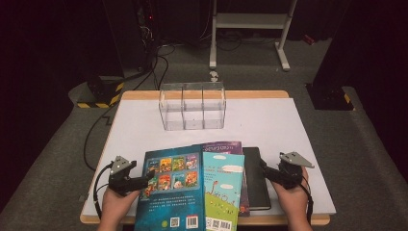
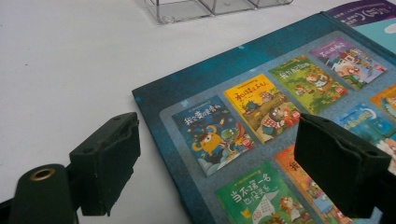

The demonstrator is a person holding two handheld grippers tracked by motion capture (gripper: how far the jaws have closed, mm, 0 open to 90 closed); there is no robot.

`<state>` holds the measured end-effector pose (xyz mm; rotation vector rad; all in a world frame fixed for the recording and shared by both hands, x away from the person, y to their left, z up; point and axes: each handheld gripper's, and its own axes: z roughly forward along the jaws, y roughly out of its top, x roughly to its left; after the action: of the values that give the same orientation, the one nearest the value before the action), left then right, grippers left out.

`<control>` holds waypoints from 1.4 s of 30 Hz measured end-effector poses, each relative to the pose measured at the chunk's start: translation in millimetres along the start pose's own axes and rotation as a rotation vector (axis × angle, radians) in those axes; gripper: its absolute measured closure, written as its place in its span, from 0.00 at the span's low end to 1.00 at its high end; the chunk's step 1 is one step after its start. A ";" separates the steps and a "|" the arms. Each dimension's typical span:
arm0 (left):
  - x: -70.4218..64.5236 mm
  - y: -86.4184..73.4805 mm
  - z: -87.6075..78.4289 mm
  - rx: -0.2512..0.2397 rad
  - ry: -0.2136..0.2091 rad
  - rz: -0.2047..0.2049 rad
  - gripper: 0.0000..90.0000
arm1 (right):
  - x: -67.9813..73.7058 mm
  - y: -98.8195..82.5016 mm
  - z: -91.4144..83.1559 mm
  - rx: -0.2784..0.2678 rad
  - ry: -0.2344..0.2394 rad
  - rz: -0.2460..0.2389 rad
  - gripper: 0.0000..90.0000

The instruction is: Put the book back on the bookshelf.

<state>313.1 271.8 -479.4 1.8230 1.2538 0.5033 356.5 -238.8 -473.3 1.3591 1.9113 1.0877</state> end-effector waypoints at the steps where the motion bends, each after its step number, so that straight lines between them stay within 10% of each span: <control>1: 0.0 0.0 0.0 0.000 0.000 0.000 0.16 | 0.0 0.0 0.0 0.000 0.000 0.000 0.20; 20: 7.3 -8.1 -8.0 0.018 0.000 -0.054 0.16 | -1.8 6.9 -1.3 -0.003 0.014 0.024 0.18; 42: -17.1 -33.2 -7.2 0.134 -0.085 -0.051 0.16 | 53.7 31.6 10.2 -0.009 0.177 -0.079 0.22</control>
<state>282.2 264.0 -500.3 1.8977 1.2995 0.3167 362.2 -180.2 -450.7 1.2067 2.0651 1.2107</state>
